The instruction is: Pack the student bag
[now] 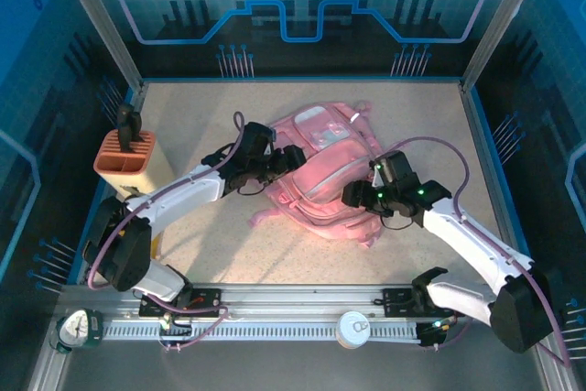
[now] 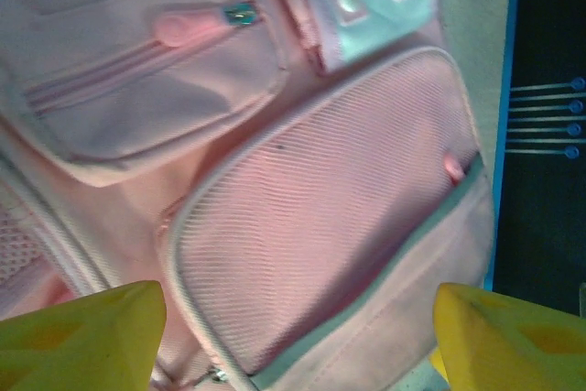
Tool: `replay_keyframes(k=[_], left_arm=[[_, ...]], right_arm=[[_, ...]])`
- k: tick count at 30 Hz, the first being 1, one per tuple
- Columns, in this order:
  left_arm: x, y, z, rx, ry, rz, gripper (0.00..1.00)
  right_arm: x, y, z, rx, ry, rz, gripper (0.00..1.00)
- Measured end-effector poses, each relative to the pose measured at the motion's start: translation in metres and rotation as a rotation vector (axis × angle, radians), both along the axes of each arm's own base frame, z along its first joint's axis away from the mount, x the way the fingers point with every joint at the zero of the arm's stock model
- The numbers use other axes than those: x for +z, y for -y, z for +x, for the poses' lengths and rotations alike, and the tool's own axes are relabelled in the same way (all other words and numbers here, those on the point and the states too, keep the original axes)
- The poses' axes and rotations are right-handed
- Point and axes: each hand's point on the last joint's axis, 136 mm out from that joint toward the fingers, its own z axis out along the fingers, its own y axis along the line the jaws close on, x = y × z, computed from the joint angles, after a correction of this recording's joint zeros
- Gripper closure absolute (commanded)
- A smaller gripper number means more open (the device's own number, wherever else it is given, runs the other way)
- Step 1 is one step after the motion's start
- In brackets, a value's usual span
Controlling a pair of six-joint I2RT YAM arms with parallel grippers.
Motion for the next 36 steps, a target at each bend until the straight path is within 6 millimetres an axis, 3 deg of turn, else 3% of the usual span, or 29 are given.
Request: replay_keyframes(k=[6,11,18,22,28,31,36], left_arm=[[-0.020,0.003,0.010,0.041,-0.058,-0.029,0.34],[-0.035,0.003,0.013,0.066,-0.097,-0.022,0.38],[-0.044,0.000,0.009,0.121,-0.145,-0.025,0.44],[-0.055,0.013,0.001,0.125,-0.189,-0.027,0.46],[-0.069,0.025,-0.006,0.145,-0.235,-0.016,0.52],[-0.070,0.022,-0.006,0.171,-0.242,-0.015,0.60],[-0.071,0.022,-0.006,0.187,-0.252,-0.021,0.84]], right_arm=[[-0.010,-0.004,0.003,-0.011,-0.033,-0.003,0.42],[-0.016,-0.008,0.015,-0.019,-0.045,-0.005,0.49],[-0.015,-0.017,0.034,0.008,-0.036,0.005,0.67],[-0.018,-0.018,0.049,0.012,-0.039,-0.001,0.68],[0.000,-0.018,0.074,0.036,0.012,-0.025,0.63],[0.001,-0.010,0.071,0.028,0.012,-0.067,0.57],[0.012,0.001,0.049,0.012,0.035,-0.151,0.52]])
